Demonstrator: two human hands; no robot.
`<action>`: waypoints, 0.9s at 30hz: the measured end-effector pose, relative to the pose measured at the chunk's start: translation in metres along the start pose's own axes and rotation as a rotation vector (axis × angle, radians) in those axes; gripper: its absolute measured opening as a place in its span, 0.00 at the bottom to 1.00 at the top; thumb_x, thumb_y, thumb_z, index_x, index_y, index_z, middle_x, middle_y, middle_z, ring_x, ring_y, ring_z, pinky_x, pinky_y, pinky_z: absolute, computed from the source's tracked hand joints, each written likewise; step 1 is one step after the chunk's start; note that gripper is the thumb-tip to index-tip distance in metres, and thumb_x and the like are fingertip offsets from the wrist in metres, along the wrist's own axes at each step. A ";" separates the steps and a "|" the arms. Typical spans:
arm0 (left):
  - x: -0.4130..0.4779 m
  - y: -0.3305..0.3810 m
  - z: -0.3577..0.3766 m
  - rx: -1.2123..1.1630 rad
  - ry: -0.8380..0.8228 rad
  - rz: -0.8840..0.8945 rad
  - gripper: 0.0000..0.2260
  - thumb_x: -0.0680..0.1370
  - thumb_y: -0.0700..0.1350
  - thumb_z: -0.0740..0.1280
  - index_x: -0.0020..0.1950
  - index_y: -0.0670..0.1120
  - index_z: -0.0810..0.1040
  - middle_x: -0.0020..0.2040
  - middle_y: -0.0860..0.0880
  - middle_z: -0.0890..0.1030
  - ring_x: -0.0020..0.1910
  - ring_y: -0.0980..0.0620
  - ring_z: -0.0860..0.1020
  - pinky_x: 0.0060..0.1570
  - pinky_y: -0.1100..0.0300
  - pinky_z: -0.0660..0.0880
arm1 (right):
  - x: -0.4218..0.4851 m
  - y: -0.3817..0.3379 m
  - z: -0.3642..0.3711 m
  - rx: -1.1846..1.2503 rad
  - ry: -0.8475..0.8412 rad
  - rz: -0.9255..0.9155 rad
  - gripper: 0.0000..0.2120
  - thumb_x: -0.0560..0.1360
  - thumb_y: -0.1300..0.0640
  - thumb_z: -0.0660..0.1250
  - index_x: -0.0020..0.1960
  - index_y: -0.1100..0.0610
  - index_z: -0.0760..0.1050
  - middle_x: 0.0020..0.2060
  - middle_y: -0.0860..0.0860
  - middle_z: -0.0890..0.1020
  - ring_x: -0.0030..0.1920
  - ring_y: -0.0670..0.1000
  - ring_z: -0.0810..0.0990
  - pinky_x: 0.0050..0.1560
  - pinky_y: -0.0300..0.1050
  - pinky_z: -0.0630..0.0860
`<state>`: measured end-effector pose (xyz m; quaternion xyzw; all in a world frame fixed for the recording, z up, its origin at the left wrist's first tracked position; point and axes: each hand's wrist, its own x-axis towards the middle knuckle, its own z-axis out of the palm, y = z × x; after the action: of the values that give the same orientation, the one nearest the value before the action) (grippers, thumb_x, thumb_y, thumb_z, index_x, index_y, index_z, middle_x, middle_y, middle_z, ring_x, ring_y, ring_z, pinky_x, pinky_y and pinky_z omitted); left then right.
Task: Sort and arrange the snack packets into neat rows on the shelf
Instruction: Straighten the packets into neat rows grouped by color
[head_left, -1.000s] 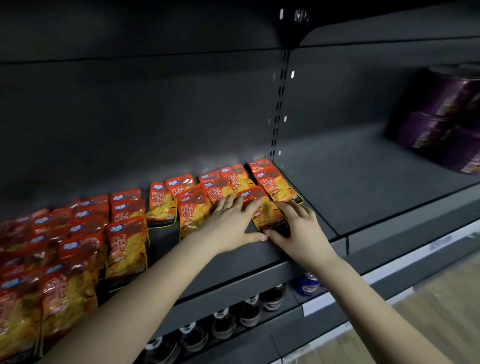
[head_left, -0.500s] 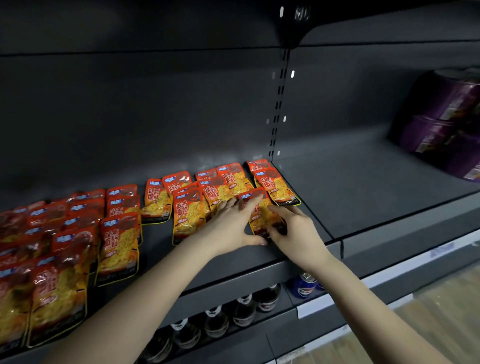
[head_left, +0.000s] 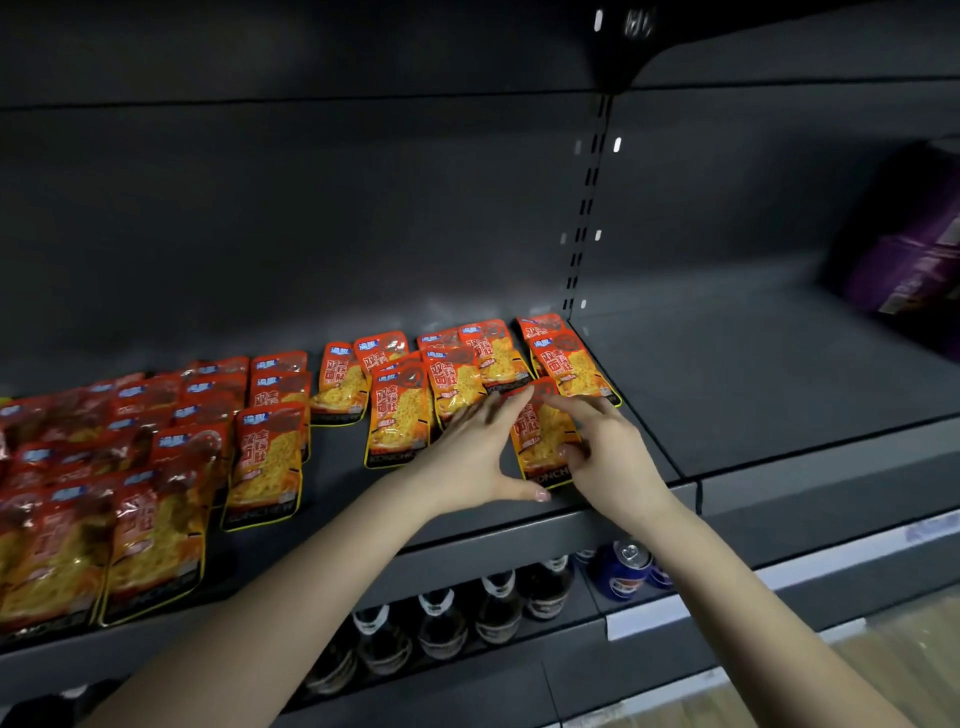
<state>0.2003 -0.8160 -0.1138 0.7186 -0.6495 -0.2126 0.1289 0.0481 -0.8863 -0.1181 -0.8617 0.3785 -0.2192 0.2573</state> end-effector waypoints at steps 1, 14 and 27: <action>0.001 0.003 0.001 0.030 -0.012 -0.013 0.50 0.68 0.64 0.71 0.76 0.58 0.37 0.78 0.47 0.45 0.77 0.46 0.44 0.73 0.49 0.45 | -0.002 0.002 -0.002 -0.012 -0.002 -0.013 0.30 0.71 0.72 0.62 0.68 0.49 0.69 0.63 0.54 0.71 0.61 0.53 0.73 0.57 0.30 0.63; -0.004 0.021 0.020 -0.022 0.079 -0.096 0.51 0.69 0.63 0.70 0.78 0.52 0.39 0.79 0.46 0.45 0.77 0.44 0.43 0.74 0.52 0.41 | -0.002 0.018 -0.012 0.003 -0.088 -0.003 0.28 0.73 0.69 0.62 0.71 0.51 0.66 0.64 0.53 0.74 0.65 0.53 0.72 0.51 0.30 0.63; -0.029 0.013 -0.003 -0.194 0.330 0.048 0.46 0.71 0.49 0.73 0.76 0.60 0.43 0.78 0.53 0.41 0.76 0.53 0.52 0.64 0.66 0.54 | -0.010 -0.027 0.001 0.235 0.155 -0.109 0.27 0.70 0.75 0.59 0.67 0.57 0.72 0.63 0.44 0.70 0.65 0.46 0.70 0.62 0.33 0.68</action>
<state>0.1880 -0.7891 -0.1009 0.7122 -0.6130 -0.1502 0.3073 0.0573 -0.8629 -0.1037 -0.8255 0.3215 -0.3415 0.3141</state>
